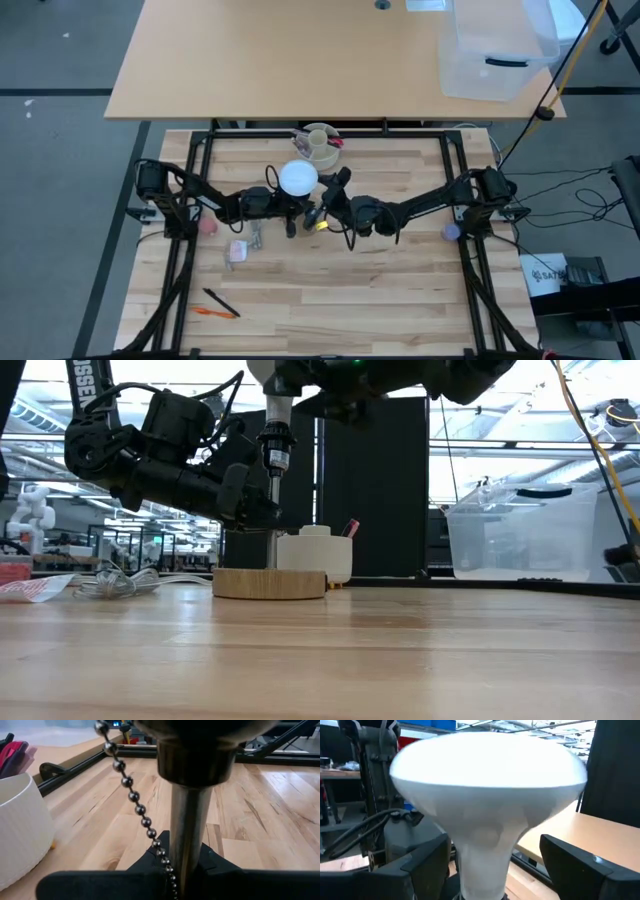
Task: Screw lightbulb
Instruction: Remove the lightbulb from the wooden lamp
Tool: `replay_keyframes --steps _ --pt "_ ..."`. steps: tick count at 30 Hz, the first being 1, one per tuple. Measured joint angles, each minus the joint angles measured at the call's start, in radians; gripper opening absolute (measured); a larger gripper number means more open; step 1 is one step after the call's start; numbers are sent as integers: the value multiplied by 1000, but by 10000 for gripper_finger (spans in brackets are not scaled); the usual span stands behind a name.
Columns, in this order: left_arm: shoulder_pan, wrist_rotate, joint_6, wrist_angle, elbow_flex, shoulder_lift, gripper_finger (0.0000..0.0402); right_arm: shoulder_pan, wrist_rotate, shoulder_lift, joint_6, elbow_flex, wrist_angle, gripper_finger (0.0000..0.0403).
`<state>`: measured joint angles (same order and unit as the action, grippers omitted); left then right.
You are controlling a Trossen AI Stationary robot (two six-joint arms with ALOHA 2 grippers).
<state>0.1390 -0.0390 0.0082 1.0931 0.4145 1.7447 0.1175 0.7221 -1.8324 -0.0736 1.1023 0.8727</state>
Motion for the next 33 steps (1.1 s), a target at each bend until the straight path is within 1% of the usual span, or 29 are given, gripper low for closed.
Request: replay_keyframes --steps 5,10,13,18,21,26,33 --pt "0 1 1 0 0 0 24 -17 -22 0 5 0 5 297" --pt "0 16 5 0 0 0 24 -28 -112 0 -24 0 44 289" --pt "1 20 5 0 0 0 24 -31 -123 1 -48 0 39 265" --pt "2 42 7 0 0 0 24 -33 -146 1 -68 0 25 210" --pt "2 50 8 0 0 0 24 -33 -158 6 -84 0 -3 188" --pt "2 123 38 0 0 0 24 -38 -211 25 -104 0 -48 184" --pt "3 197 55 -1 1 0 24 -53 -322 48 -114 0 -113 179"
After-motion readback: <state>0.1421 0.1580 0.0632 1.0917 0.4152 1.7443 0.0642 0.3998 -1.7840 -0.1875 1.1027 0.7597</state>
